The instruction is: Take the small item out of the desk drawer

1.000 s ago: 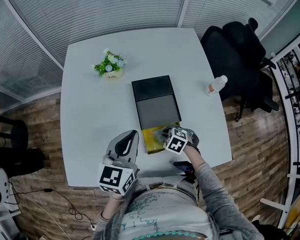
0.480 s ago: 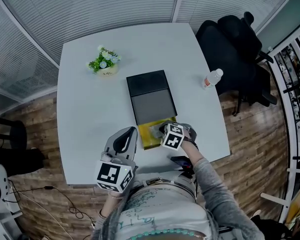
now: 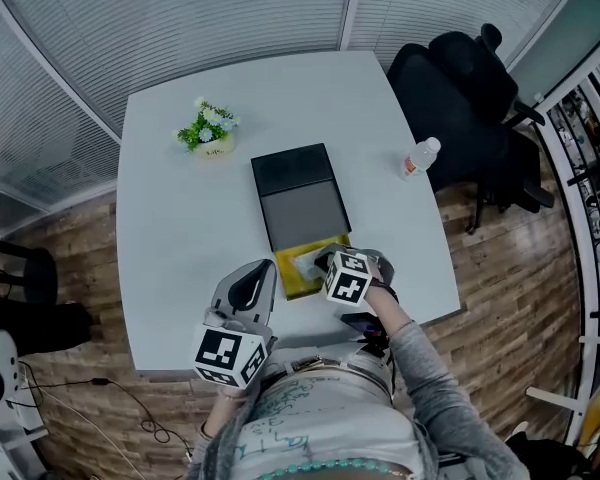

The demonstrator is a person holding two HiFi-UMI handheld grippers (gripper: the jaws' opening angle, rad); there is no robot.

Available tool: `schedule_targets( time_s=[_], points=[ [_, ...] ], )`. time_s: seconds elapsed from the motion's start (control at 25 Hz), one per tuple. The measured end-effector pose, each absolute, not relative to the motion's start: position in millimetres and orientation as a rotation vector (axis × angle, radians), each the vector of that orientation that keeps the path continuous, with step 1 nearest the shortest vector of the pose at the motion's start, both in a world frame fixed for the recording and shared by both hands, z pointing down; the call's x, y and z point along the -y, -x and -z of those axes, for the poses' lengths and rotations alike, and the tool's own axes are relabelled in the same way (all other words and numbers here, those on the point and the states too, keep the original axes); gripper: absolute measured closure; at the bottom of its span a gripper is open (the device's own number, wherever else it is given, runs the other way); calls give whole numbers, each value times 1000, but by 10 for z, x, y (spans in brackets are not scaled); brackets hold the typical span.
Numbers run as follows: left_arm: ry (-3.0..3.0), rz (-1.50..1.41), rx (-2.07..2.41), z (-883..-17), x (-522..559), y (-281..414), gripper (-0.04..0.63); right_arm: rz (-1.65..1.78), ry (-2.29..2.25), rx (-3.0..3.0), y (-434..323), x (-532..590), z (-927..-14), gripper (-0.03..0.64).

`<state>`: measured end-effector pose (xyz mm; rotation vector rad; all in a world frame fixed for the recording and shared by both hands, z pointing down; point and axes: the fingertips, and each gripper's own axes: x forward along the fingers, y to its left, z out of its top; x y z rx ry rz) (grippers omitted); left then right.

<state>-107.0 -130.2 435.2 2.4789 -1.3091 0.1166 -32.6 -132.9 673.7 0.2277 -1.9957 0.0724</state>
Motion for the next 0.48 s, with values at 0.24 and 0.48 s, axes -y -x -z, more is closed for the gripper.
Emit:
schedule_targets(
  time_s=[0.24,0.48],
  points=[
    [-2461,-107,1287,-4373,1234,1033,598,-60,-262,2056,382,1315,-6382,614],
    [-2458,-104,1266,-4359,1208,1007,598,-36,-280,2114,479,1301,-5896,614]
  ],
)
